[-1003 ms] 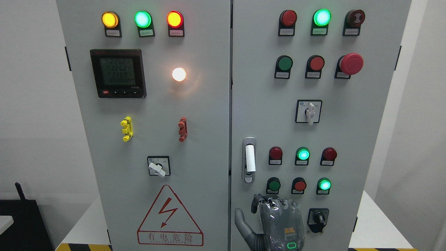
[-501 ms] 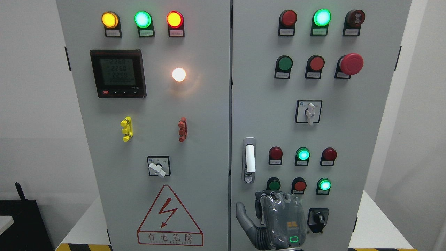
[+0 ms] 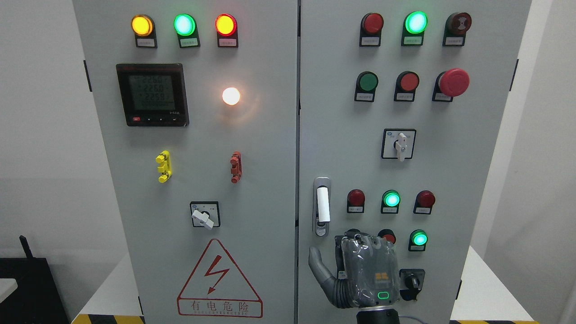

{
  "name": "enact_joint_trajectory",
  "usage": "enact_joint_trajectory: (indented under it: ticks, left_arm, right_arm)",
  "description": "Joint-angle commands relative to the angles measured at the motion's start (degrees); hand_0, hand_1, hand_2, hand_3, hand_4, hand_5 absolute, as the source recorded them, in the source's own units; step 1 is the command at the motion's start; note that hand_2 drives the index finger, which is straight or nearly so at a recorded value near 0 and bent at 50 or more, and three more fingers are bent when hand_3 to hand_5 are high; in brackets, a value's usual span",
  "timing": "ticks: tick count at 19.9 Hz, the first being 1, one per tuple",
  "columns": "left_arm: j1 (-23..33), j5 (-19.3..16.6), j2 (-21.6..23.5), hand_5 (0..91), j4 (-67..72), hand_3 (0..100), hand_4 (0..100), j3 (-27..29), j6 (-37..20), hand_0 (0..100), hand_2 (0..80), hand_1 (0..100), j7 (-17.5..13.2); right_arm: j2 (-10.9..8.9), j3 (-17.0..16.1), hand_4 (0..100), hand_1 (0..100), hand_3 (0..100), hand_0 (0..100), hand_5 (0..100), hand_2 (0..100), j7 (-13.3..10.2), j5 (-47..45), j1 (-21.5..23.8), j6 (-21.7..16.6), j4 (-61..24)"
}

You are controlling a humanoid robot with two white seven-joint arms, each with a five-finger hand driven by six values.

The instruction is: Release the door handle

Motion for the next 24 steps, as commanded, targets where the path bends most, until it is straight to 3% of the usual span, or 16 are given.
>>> enact_joint_trajectory:
  ticks: [1, 21, 24]
  left_arm:
    - [-0.97, -1.67, 0.0, 0.0, 1.32, 0, 0, 1.75, 0.03, 12, 0.0, 39, 0.0]
    - [-0.97, -1.67, 0.0, 0.0, 1.32, 0, 0, 1.75, 0.03, 12, 0.0, 39, 0.0]
    - [-0.97, -1.67, 0.0, 0.0, 1.32, 0, 0, 1.75, 0.03, 12, 0.0, 39, 0.0]
  right_arm:
    - [0.12, -0.1, 100, 27, 100, 39, 97, 100, 0.13, 0.37, -1.71, 0.3, -0.73]
    - [-0.06, 0.25, 100, 34, 100, 34, 97, 100, 0.49, 6.08, -5.14, 0.3, 0.58]
    - [-0.06, 0.16, 100, 38, 100, 33, 97, 100, 1.71, 6.08, -5.14, 0.39, 0.58]
